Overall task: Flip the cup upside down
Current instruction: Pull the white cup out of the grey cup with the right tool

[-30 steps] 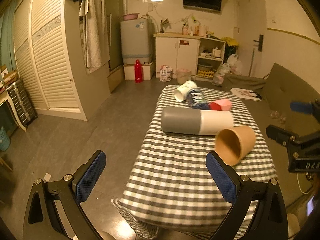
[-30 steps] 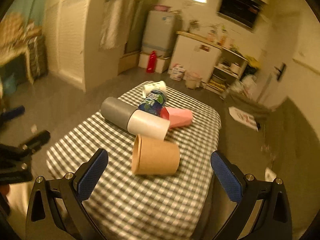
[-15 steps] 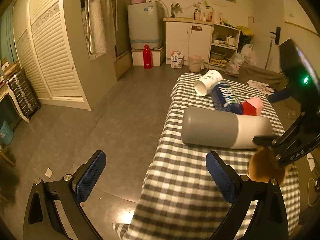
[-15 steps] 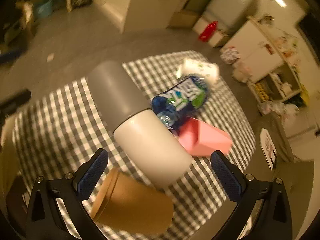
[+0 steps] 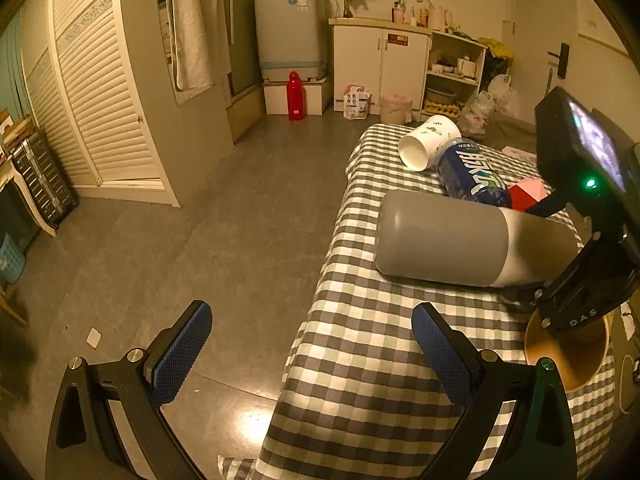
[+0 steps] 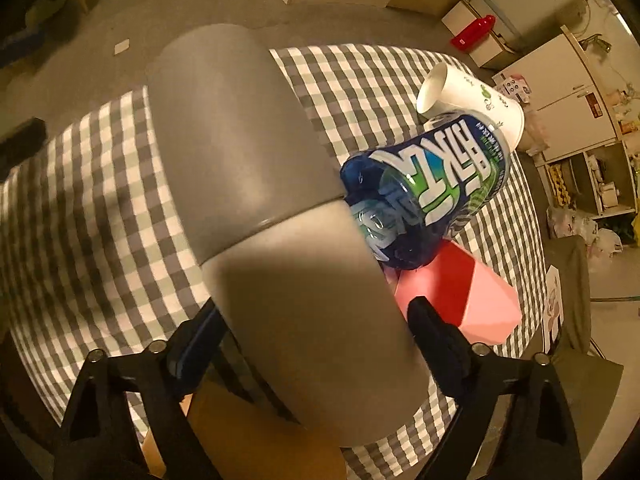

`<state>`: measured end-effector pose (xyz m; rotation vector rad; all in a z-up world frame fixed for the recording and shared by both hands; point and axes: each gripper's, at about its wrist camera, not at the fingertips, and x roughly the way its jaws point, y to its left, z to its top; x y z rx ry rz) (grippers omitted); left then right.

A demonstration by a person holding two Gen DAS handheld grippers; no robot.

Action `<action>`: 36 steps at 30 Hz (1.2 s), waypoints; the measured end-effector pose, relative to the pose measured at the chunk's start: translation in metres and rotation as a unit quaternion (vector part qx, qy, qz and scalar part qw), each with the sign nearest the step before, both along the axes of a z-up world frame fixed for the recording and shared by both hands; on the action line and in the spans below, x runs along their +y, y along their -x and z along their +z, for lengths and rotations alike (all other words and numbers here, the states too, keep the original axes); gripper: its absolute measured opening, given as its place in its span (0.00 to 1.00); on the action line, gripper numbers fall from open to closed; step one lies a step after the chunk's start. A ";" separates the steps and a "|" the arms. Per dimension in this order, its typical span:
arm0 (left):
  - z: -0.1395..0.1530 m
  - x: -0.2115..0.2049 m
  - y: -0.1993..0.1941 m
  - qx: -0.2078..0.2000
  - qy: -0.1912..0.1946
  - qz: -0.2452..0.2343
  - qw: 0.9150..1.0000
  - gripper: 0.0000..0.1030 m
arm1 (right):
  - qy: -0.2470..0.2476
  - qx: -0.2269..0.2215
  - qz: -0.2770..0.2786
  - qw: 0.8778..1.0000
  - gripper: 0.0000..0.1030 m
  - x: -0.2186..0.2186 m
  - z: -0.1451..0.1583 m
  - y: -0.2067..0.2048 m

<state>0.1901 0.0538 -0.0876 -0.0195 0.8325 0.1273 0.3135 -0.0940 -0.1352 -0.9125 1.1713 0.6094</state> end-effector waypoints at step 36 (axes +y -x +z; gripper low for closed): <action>0.059 0.002 0.115 -0.081 0.023 -0.011 0.996 1.00 | -0.224 0.044 -0.385 0.894 0.71 -0.047 0.062 0.207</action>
